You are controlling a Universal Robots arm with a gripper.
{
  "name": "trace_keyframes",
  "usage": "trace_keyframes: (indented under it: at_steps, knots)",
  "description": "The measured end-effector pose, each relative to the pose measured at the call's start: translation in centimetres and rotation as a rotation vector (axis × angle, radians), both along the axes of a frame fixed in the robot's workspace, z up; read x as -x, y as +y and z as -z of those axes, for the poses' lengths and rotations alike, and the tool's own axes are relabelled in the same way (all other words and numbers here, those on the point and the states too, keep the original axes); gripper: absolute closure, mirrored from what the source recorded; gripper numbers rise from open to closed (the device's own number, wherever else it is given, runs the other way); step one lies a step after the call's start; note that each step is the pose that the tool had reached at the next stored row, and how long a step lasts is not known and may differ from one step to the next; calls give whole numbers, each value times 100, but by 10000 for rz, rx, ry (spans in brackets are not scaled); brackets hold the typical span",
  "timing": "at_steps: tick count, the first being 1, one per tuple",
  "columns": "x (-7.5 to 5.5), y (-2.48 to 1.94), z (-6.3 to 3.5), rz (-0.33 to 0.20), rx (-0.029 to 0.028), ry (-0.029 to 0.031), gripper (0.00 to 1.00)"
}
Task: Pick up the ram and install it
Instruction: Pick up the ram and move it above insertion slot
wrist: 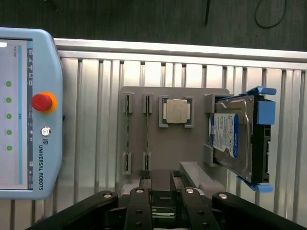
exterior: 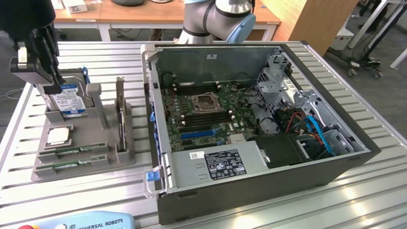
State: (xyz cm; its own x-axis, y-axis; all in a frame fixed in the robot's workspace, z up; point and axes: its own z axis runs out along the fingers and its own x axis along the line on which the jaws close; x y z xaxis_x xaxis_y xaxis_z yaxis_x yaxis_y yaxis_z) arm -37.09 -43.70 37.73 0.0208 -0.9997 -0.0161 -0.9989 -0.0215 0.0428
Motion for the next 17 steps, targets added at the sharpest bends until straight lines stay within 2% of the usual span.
trace_keyframes:
  at_steps: [17]
  knots:
    - [0, 0, 216, 0, 1, 1, 70]
